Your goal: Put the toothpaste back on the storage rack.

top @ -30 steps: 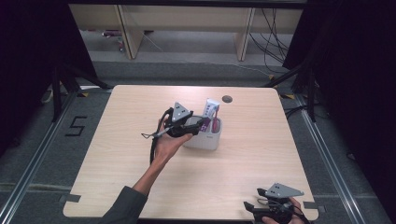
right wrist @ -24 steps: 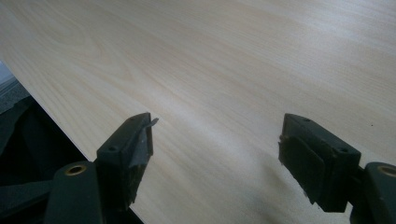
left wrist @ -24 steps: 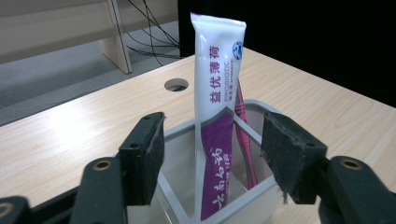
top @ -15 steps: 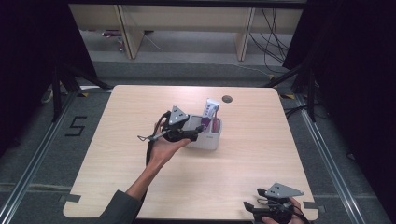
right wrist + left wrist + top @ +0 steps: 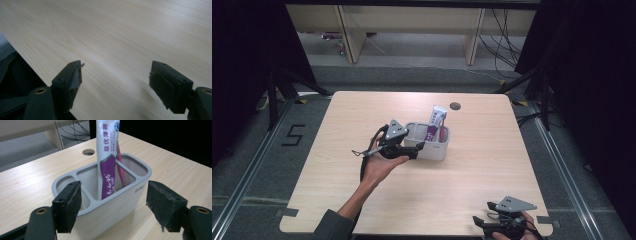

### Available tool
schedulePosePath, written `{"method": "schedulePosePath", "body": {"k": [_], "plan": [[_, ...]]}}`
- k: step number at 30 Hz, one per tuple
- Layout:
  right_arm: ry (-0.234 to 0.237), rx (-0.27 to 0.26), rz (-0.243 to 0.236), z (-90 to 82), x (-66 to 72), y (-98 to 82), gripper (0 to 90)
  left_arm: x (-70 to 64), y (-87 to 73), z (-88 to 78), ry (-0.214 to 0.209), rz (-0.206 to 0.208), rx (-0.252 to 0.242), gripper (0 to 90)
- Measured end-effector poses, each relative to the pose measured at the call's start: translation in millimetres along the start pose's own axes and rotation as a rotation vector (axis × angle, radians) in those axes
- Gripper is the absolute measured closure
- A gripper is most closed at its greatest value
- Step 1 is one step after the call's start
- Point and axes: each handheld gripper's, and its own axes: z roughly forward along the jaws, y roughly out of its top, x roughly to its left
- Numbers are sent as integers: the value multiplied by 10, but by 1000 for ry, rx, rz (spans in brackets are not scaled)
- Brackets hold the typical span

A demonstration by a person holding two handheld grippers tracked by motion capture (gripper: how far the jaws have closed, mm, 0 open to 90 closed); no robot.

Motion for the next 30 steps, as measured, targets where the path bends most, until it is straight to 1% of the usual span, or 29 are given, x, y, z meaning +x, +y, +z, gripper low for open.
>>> {"method": "schedulePosePath", "body": {"k": [2, 6, 7, 8, 9, 10, 11, 12, 15, 16, 17, 18, 21, 22, 23, 24, 27, 28, 30], "plan": [[0, 1, 0, 2, 1, -1, 266, 18, -23, -29, 10, 1, 6, 269], [0, 1, 0, 3, 1, -1, 266, 64, -74, -79, 14, 1, 3, 262], [-6, -3, -15, 2, -5, 0, 266, 81, -90, -91, 17, 0, 1, 260], [-10, 2, 1, -3, 7, -2, 266, 96, -107, -107, 19, -2, -2, 258], [-1, 12, 35, -6, 29, -5, 266, 106, -124, -127, 24, -6, -1, 256], [-2, 12, 36, -6, 29, -5, 266, 116, -136, -143, 22, -6, -4, 254], [-3, 8, 24, -4, 20, -5, 266, 126, -155, -176, 25, -4, -2, 252], [-11, 1, 1, -2, 4, -3, 266, 132, -171, -201, 25, -4, -6, 250], [-9, 4, 2, -1, 6, -3, 266, 141, -213, -280, 18, -6, -9, 241], [-2, 9, 21, 0, 19, -5, 266, 141, -226, -304, 17, -3, -11, 239], [1, 12, 21, -1, 20, -5, 266, 141, -239, -326, 12, -4, -15, 239], [2, 8, 4, 2, 6, -3, 266, 137, -251, -354, 13, -6, -15, 238], [0, 4, -11, 5, -2, -1, 266, 123, -282, -429, 9, 2, -19, 234], [2, 15, 36, -1, 27, -6, 266, 117, -291, -455, 6, 7, -15, 234], [1, 15, 35, -1, 26, -7, 266, 109, -299, -482, 4, 12, -11, 234], [-6, 6, 2, 1, 4, -4, 266, 99, -309, -505, 5, 16, -12, 234], [-7, 7, 3, 2, 6, -3, 266, 70, -325, -580, 2, 30, -7, 232], [0, 11, 20, 3, 18, -4, 266, 56, -330, -598, 0, 31, -10, 232], [0, 9, 18, 3, 17, -4, 266, 33, -340, -632, -8, 35, -15, 230]]}}
